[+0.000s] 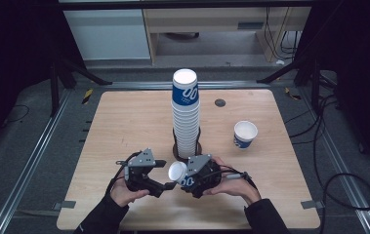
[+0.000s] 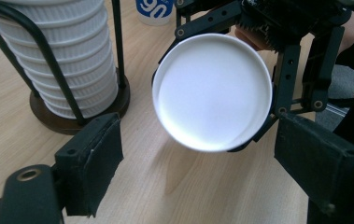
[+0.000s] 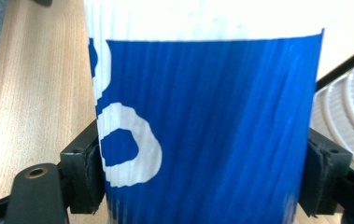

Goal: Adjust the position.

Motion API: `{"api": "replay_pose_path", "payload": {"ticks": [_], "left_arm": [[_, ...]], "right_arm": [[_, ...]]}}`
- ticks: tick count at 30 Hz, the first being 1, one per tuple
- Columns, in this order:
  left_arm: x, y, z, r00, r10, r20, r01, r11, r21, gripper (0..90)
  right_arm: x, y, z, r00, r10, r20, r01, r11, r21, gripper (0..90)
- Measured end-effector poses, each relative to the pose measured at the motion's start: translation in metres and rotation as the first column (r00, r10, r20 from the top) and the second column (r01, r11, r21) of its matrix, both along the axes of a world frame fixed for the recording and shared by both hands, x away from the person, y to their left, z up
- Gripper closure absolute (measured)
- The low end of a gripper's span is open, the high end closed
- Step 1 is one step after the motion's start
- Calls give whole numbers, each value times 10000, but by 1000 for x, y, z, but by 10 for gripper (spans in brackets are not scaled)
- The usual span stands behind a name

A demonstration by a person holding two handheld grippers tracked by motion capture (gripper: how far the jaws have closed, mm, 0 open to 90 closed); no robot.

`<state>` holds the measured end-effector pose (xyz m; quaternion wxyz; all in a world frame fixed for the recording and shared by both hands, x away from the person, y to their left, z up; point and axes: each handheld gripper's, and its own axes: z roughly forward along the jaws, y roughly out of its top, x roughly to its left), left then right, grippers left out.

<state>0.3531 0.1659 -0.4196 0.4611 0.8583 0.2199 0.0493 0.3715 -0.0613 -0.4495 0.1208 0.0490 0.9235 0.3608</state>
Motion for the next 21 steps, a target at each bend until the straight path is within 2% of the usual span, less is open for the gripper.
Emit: {"api": "replay_pose_path", "payload": {"ticks": [13,21], "left_arm": [[-1,-14,-9,9986,-355,-381,378,9974,614,152],[-2,-17,-11,9978,-449,-490,487,9957,789,224]], "right_arm": [[-7,14,-5,9989,409,235,-399,9983,-413,201],[-11,19,-5,9972,646,365,-622,9961,-619,200]]}}
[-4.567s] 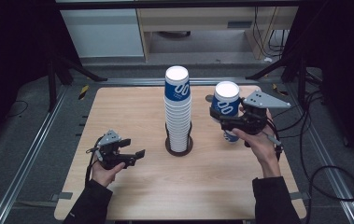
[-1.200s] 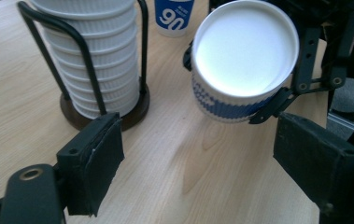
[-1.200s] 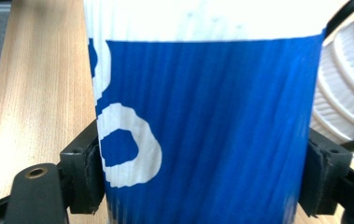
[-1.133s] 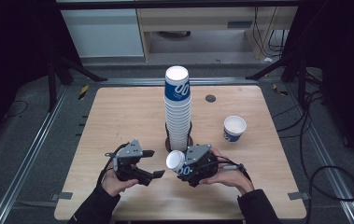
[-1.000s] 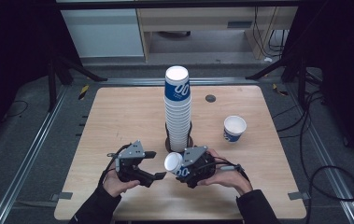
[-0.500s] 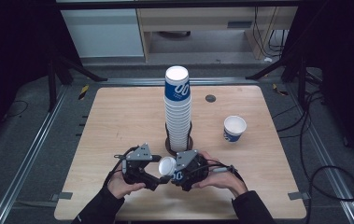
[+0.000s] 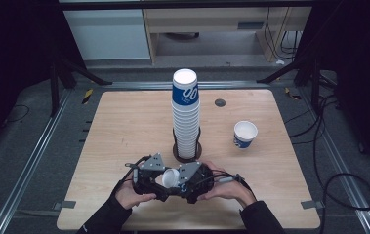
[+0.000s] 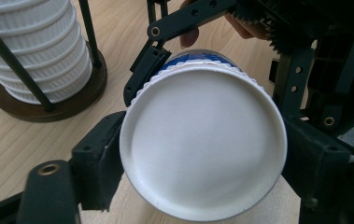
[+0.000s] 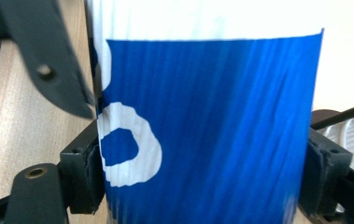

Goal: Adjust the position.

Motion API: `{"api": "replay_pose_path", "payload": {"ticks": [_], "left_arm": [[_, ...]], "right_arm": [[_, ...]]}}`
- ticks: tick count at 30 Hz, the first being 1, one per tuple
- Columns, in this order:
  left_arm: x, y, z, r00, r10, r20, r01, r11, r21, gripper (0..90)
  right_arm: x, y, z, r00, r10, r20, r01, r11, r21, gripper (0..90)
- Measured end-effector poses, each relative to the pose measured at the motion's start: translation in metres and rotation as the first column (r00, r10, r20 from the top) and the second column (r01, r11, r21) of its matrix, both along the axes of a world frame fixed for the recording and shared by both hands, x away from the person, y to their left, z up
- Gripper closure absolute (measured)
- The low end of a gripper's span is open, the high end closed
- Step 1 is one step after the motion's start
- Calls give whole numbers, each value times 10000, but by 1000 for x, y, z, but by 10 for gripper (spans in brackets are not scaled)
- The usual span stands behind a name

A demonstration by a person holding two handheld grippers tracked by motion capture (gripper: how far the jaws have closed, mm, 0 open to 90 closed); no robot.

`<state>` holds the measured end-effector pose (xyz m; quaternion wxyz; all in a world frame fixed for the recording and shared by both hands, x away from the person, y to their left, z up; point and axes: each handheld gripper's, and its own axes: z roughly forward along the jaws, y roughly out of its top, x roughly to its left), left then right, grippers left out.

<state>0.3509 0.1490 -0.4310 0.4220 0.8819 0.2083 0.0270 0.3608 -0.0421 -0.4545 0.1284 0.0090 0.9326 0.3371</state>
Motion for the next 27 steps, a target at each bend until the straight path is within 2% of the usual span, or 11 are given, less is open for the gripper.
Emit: {"api": "replay_pose_path", "payload": {"ticks": [3,11,15,18,20,25,27], "left_arm": [[0,0,0,10000,12,-21,-12,10000,16,254],[1,0,-1,9999,50,-112,-49,10000,79,259],[1,2,1,9999,103,-91,-104,9999,-59,261],[2,5,1,9997,216,-102,-218,9996,-202,261],[3,8,3,9995,298,-46,-299,9990,-341,262],[5,19,9,9986,517,98,-510,9966,-649,262],[7,25,11,9974,695,201,-678,9950,-731,262]], "right_arm": [[0,0,0,10000,-4,20,4,10000,-6,200],[0,1,-1,10000,-11,63,11,10000,-67,194],[0,0,0,10000,-73,-18,73,9999,84,180],[2,0,1,9998,-219,-34,220,9995,245,118],[3,-2,2,9995,-321,-62,323,9990,298,111],[5,-9,9,9980,-625,-33,625,9952,751,89],[8,-17,15,9969,-769,-174,785,9888,1271,82]]}}
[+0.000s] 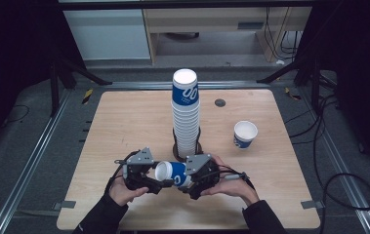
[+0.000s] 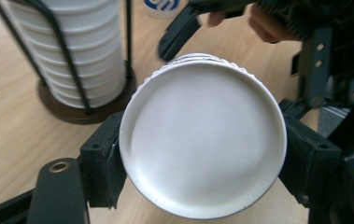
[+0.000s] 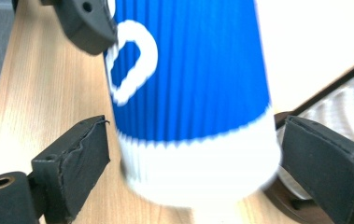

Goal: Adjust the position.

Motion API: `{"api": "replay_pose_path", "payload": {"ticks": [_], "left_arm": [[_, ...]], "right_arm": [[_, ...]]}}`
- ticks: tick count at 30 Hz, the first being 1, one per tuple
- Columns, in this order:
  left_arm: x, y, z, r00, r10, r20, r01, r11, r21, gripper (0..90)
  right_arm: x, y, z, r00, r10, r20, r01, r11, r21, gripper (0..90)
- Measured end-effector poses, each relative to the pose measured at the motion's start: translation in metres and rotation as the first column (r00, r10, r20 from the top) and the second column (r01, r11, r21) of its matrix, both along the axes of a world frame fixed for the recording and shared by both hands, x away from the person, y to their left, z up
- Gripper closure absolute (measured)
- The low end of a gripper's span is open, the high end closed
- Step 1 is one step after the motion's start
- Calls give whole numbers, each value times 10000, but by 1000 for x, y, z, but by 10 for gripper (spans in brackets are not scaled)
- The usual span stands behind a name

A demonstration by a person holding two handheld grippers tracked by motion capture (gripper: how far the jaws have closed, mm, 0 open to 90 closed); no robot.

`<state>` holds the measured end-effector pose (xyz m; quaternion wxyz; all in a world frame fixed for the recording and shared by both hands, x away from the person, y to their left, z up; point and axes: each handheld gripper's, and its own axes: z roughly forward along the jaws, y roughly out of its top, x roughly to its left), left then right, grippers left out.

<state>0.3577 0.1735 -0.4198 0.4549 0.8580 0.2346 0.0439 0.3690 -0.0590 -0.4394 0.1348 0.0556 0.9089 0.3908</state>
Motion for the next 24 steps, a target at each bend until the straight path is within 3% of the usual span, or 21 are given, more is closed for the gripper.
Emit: {"api": "replay_pose_path", "payload": {"ticks": [2,6,13,19,24], "left_arm": [[2,6,2,9998,191,60,-190,9997,-163,262],[5,20,8,9977,628,255,-607,9954,-741,262],[5,34,13,9939,1004,453,-913,9808,-1725,262],[3,33,15,9966,722,394,-617,9731,-2217,262],[0,26,14,9992,213,326,-136,9751,-2215,262]], "right_arm": [[0,-2,1,9999,-93,-42,94,9998,153,81],[6,-17,10,9985,-368,-397,409,9935,1067,77],[13,-35,17,9931,-594,-1007,817,9686,2347,83],[16,-39,13,9882,-309,-1498,756,9501,3027,84],[16,-37,10,9818,230,-1885,432,9396,3395,83]]}}
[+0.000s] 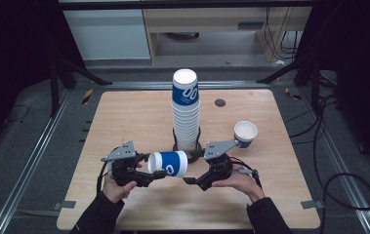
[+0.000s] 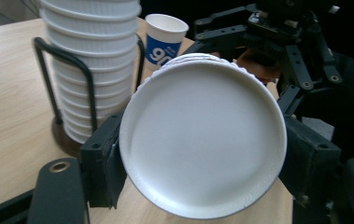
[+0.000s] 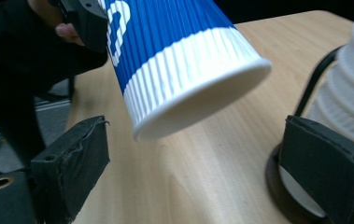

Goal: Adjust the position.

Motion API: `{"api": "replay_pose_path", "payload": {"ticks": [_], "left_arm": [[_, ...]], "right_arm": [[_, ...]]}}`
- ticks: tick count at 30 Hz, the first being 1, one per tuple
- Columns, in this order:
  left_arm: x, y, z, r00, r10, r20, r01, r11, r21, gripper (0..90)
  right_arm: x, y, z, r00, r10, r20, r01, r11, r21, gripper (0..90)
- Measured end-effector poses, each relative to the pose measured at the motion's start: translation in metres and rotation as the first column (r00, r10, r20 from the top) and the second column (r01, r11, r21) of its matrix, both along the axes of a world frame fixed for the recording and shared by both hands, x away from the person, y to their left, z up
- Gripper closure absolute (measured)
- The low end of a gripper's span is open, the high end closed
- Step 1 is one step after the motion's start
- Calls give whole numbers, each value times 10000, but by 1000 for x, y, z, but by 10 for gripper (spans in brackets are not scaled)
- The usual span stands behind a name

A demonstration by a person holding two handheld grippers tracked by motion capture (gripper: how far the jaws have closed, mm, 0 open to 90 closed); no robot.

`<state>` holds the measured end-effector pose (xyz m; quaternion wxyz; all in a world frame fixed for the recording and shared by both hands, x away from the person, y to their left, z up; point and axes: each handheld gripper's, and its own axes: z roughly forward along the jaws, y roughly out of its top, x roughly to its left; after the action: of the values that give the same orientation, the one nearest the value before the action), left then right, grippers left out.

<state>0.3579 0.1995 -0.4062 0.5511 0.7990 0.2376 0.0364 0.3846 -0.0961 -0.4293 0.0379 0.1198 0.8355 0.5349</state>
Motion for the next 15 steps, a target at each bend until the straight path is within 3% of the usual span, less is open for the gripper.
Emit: {"api": "replay_pose_path", "payload": {"ticks": [10,15], "left_arm": [[-5,-10,0,9974,-699,-146,697,9975,-118,263],[-7,-15,-2,9949,-989,-219,987,9950,-119,263]], "right_arm": [[-4,10,-6,9964,789,-309,-792,9968,-89,72],[-5,12,-7,9952,918,-335,-920,9958,-43,74]]}}
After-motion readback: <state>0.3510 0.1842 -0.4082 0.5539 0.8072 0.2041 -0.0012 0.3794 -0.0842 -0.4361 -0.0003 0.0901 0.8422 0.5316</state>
